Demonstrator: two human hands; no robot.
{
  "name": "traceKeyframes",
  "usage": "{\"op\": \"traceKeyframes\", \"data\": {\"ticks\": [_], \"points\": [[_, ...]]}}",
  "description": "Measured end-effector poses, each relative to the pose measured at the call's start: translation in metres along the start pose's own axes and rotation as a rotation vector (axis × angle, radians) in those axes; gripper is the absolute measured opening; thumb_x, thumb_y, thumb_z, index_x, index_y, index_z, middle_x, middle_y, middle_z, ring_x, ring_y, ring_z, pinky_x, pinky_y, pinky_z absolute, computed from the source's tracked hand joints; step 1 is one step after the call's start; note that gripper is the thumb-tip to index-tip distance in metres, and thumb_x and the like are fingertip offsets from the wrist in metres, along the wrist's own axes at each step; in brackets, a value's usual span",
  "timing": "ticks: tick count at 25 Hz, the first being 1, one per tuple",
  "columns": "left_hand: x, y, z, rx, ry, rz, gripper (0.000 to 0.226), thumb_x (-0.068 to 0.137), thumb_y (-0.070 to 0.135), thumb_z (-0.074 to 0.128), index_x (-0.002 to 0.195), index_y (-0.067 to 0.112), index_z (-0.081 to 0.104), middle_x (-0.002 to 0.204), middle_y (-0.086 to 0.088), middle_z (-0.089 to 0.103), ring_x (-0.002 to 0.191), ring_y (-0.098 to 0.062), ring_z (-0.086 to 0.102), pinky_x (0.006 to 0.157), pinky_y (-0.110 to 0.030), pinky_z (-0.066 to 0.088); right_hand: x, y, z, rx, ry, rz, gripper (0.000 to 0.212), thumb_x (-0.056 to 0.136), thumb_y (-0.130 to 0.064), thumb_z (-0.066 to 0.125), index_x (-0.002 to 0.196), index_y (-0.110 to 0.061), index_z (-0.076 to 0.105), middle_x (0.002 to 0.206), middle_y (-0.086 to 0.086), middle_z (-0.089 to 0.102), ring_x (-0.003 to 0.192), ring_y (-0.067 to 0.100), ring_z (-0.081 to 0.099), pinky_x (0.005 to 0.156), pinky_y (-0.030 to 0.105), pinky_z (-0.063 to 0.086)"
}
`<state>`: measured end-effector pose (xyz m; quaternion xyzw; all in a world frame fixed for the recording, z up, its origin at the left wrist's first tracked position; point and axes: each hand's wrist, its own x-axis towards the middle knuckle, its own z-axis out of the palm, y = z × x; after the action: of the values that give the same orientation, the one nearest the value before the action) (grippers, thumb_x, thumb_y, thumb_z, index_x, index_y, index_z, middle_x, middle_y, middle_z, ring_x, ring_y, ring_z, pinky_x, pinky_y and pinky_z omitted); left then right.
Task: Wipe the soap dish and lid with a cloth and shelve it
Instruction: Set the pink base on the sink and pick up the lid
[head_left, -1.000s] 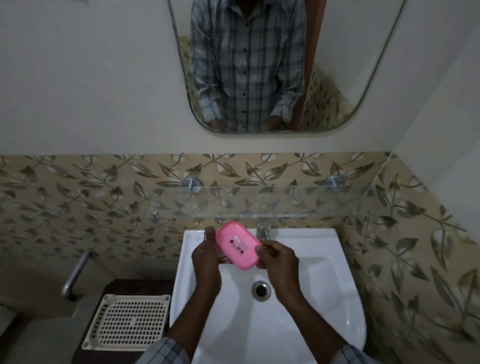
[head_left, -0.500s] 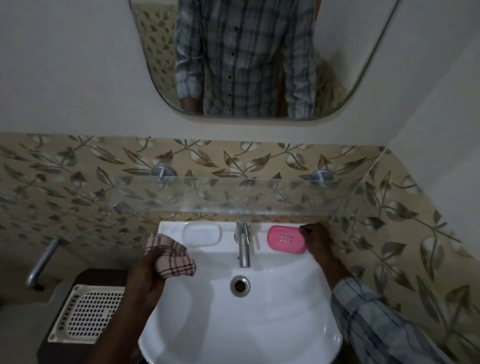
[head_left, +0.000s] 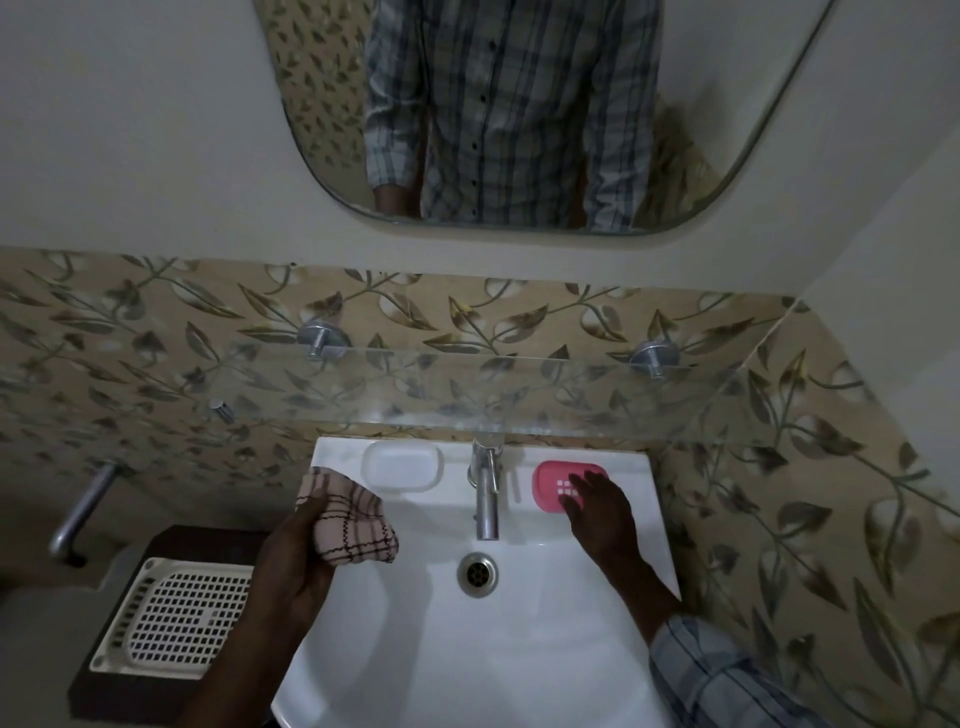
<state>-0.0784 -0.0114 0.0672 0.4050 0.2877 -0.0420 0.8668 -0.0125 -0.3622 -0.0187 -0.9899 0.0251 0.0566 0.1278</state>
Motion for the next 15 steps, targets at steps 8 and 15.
{"op": "traceKeyframes", "data": {"ticks": [8, 15], "points": [[0.006, -0.008, 0.005, -0.004, -0.056, -0.014, 0.038, 0.099, 0.017, 0.045, 0.124, -0.009, 0.058, 0.111, -0.027, 0.071, 0.094, -0.032, 0.074, 0.075, -0.044, 0.062, -0.013, -0.017, -0.018, 0.01, 0.133, -0.008, 0.04, 0.104, -0.018, 0.048, 0.143, -0.008, 0.049, 0.152, 0.016, 0.042, 0.144, 0.033, 0.033, 0.119, 0.046, 0.027], [0.001, 0.005, 0.031, 0.022, -0.235, -0.108, 0.041, 0.087, 0.015, 0.056, 0.124, 0.001, 0.064, 0.121, -0.021, 0.07, 0.106, -0.033, 0.07, 0.088, -0.047, 0.058, -0.086, -0.133, -0.046, 1.072, -0.039, 0.124, 0.052, 0.075, -0.077, 0.06, 0.08, -0.027, 0.072, 0.066, 0.001, 0.073, 0.064, 0.02, 0.071, 0.063, 0.033, 0.058]]}}
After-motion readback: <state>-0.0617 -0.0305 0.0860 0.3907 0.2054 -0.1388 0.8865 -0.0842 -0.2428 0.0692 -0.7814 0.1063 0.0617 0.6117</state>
